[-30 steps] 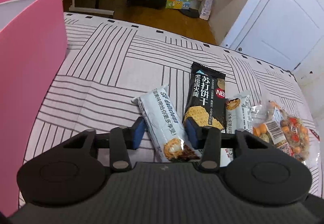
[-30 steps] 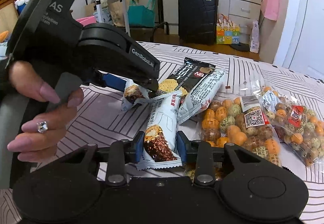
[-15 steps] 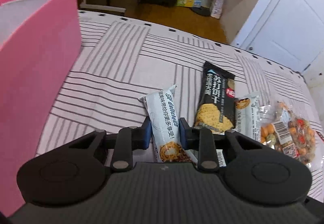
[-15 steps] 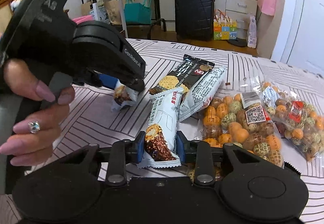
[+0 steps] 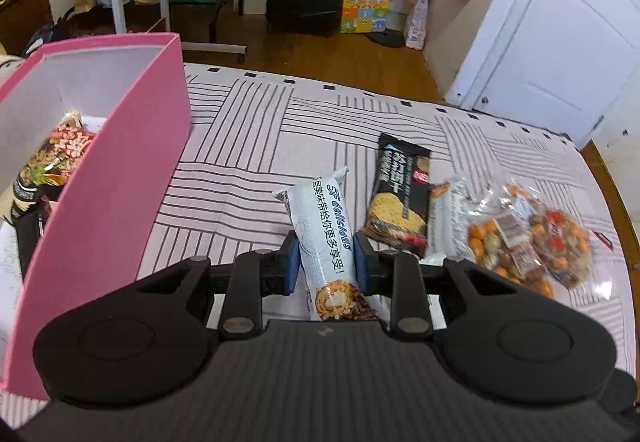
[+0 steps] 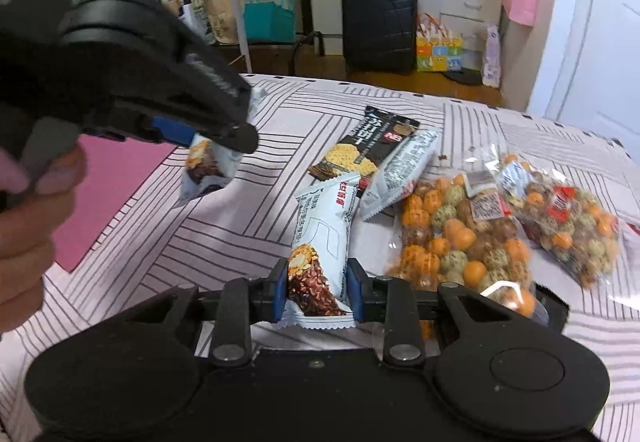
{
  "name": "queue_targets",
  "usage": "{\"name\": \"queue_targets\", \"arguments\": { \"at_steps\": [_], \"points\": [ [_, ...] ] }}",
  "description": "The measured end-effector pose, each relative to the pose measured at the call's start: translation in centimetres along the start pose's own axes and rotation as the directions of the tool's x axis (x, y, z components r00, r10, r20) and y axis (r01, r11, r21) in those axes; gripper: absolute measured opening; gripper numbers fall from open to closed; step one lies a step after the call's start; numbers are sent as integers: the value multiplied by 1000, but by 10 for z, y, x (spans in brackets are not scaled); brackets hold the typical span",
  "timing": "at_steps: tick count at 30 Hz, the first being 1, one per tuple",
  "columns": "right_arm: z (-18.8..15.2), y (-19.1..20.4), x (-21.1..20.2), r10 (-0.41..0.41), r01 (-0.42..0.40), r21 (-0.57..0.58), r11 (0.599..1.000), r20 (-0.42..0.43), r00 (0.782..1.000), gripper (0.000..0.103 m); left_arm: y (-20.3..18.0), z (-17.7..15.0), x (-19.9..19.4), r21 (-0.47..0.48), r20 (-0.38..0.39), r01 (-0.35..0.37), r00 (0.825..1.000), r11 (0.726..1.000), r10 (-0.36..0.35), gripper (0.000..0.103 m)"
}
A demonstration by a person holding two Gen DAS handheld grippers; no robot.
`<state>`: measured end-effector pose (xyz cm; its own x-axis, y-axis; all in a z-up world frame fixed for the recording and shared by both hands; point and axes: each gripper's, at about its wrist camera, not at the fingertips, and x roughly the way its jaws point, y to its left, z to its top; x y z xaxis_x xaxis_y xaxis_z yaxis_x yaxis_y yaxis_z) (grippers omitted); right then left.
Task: Organize snacks
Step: 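Lift both white biscuit bars and carry them toward the pink box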
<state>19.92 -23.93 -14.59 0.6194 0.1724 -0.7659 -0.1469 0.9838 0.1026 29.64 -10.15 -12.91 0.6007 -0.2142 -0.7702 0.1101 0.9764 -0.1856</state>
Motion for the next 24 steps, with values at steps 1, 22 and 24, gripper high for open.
{"name": "queue_targets", "arguments": {
  "at_steps": [1, 22, 24],
  "points": [
    [1, -2, -1, 1, -1, 21, 1000, -15, 1000, 34, -2, 1, -4, 11, -8, 8, 1000, 1000, -8, 27],
    [-12, -7, -70, -28, 49, 212, 976, -102, 994, 35, 13, -29, -92, 57, -209, 142, 970, 988, -127, 27],
    [-5, -7, -80, -10, 32, 220, 975, -99, 995, 35, 20, -35, -103, 56, -234, 161, 962, 985, -144, 27]
  ]
}}
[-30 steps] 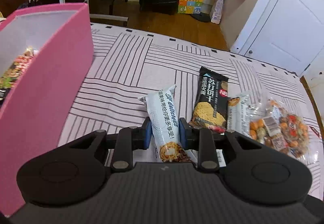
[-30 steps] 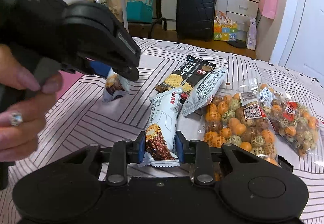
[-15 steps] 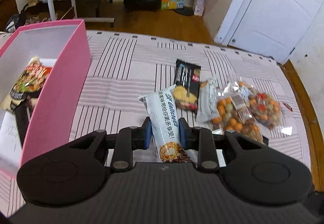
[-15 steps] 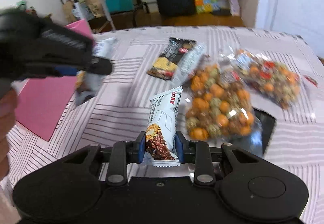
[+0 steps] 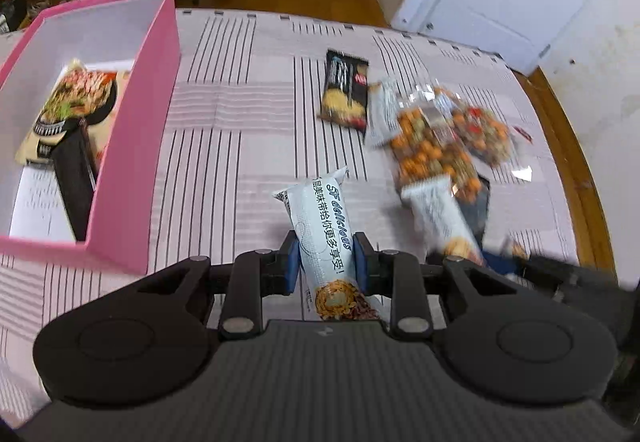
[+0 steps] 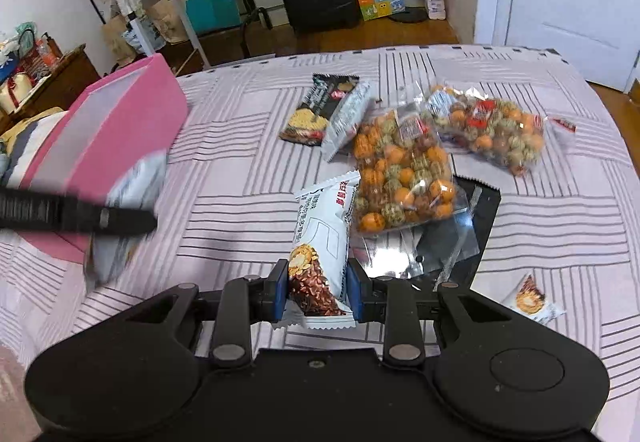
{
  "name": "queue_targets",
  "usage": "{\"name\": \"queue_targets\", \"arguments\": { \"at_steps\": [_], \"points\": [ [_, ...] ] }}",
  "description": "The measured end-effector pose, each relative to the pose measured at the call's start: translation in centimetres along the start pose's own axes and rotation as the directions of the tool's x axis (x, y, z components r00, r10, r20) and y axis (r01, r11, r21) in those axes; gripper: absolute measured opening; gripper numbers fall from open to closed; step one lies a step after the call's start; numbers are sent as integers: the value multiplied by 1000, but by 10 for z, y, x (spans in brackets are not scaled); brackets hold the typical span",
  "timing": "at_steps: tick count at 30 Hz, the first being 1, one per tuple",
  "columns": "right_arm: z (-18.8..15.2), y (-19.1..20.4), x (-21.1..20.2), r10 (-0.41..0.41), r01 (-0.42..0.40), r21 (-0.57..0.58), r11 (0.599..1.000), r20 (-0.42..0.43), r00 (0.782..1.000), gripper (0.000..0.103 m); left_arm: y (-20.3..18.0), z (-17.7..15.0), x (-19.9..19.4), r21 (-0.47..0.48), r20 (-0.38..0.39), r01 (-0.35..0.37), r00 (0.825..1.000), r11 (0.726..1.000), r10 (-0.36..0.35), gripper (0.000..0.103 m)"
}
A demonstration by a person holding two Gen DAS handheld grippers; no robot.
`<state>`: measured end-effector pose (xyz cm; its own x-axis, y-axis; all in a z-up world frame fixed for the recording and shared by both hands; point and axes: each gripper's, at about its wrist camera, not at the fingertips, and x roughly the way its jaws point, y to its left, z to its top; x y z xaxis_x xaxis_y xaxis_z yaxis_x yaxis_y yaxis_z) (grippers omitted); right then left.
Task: Organize snacks
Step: 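Lift both white biscuit bars and carry them toward the pink box, then open both tools over the pink box to drop the biscuit bars in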
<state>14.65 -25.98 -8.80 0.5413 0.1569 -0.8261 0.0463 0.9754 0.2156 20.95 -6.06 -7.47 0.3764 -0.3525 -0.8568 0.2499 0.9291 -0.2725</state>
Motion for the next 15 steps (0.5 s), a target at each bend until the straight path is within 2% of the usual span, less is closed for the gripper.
{"name": "queue_targets", "arguments": {
  "at_steps": [6, 10, 15],
  "points": [
    [8, 19, -39, 74, -75, -36, 997, -23, 997, 35, 16, -11, -44, 26, 22, 14, 1000, 1000, -14, 27],
    [12, 43, -67, 128, -130, -77, 989, -27, 991, 35, 28, -12, -78, 53, 63, 3, 998, 999, -6, 27],
    [18, 76, -89, 204, -204, -119, 972, -7, 979, 35, 63, -7, -127, 25, 132, 40, 990, 999, -43, 27]
  ]
}}
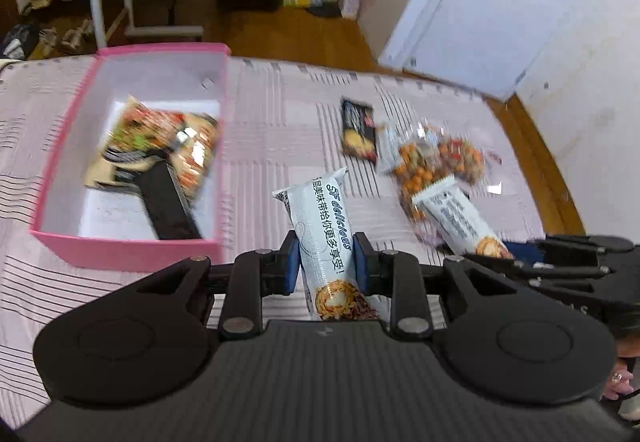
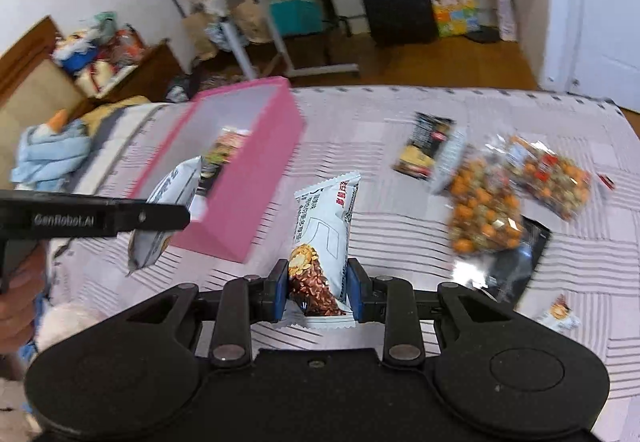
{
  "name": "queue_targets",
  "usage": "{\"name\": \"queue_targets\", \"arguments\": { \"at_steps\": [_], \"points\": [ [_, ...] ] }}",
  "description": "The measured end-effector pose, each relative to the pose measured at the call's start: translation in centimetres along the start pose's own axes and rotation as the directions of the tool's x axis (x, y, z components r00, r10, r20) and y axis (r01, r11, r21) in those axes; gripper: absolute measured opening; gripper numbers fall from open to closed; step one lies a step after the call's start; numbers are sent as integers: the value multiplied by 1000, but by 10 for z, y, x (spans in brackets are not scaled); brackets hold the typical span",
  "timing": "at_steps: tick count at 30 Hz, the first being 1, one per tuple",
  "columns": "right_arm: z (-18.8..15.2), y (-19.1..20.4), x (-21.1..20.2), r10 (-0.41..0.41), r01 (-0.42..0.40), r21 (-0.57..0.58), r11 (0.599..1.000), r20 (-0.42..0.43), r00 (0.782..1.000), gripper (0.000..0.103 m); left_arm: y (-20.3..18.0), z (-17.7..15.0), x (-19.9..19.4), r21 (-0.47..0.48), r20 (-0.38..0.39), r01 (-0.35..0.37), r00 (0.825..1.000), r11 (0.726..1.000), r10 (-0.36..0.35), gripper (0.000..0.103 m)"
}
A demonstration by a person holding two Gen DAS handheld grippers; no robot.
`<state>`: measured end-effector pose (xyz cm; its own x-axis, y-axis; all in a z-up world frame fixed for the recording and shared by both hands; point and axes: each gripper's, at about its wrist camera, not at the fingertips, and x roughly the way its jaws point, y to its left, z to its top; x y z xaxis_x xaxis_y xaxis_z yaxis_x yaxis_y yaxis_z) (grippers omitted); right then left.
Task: Organize snacks
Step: 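Open both tools over the pink box to drop the biscuit bars in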
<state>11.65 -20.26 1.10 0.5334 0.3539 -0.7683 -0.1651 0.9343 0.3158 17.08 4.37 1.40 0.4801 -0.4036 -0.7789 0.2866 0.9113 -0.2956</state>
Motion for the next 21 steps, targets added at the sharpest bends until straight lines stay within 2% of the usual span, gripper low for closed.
{"name": "queue_targets", "arguments": {
  "at_steps": [4, 9, 12, 16, 21],
  "points": [
    [9, 29, 3, 56, -54, -42, 998, 42, 998, 35, 26, 4, -35, -14, 92, -39, 995, 999, 40, 27],
    [24, 63, 31, 123, -113, -106, 988, 87, 989, 35, 57, 6, -50, -72, 163, -85, 982, 994, 95, 27],
    [23, 80, 52, 143, -124, -141, 982, 133, 981, 35, 77, -1, -42, -116, 203, -122, 969, 986, 144, 27],
    [23, 99, 88, 149, -121, -201, 972, 130, 980, 35, 103, -4, -18, -148, 226, -134, 960, 980, 166, 27],
    [33, 118, 132, 107, -68, -290, 955, 120, 987, 35, 132, 1, 13, -209, 228, -107, 961, 972, 155, 27]
  ]
}}
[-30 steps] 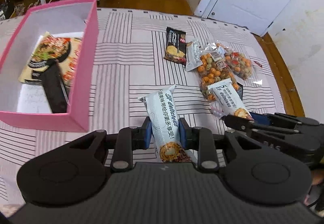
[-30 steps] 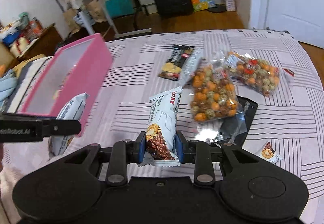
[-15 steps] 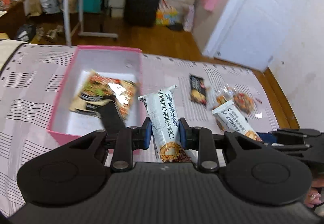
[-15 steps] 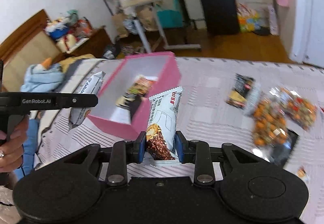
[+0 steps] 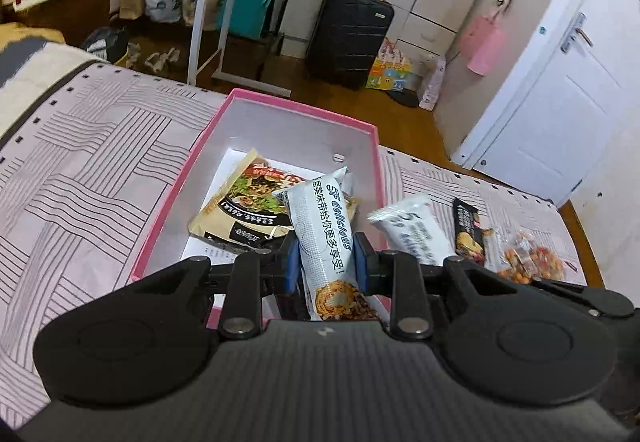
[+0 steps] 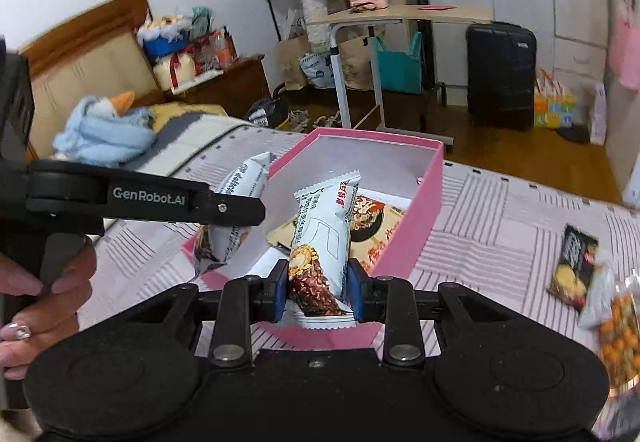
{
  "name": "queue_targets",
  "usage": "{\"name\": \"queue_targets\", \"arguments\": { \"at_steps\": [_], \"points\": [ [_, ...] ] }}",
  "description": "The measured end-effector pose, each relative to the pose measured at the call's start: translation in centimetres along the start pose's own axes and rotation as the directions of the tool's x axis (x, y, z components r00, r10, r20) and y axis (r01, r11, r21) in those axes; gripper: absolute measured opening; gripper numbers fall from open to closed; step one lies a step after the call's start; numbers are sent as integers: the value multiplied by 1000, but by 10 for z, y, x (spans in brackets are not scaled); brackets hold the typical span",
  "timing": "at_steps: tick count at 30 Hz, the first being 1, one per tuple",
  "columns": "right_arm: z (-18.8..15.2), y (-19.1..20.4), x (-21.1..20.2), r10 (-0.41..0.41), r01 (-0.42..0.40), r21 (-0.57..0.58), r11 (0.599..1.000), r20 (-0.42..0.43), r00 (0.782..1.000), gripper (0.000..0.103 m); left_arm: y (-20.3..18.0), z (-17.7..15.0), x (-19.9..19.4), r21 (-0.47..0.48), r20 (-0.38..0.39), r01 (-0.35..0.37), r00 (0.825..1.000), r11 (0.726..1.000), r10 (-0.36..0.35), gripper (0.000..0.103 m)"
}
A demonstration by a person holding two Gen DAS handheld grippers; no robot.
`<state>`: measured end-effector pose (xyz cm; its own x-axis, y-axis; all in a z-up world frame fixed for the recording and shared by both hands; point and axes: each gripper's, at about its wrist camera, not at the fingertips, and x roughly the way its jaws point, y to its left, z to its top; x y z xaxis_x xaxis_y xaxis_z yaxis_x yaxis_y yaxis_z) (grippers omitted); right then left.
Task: Organize snacks
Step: 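Open both tools over the pink box to drop the biscuit bars in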
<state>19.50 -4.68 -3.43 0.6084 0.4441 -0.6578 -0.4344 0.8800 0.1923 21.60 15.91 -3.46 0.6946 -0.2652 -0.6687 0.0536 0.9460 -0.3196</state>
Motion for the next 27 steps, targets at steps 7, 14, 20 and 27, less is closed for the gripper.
{"name": "queue_targets", "arguments": {
  "at_steps": [7, 14, 20, 27],
  "points": [
    [3, 11, 51, -85, 82, -115, 990, -29, 996, 35, 25, 3, 43, -8, -20, -41, 999, 999, 40, 27],
    [-1, 22, 74, -174, 161, -211, 964, -42, 984, 35, 36, 1, 73, -28, -94, -54, 994, 998, 51, 27],
    [-1, 23, 69, -172, 161, -226, 961, -30, 985, 38, 35, -3, 76, -17, -88, -107, 991, 994, 105, 42],
    [12, 2, 3, -108, 106, -112, 988, -7, 994, 40, 22, -1, 45, 4, -75, -75, 994, 997, 75, 44]
  ]
}}
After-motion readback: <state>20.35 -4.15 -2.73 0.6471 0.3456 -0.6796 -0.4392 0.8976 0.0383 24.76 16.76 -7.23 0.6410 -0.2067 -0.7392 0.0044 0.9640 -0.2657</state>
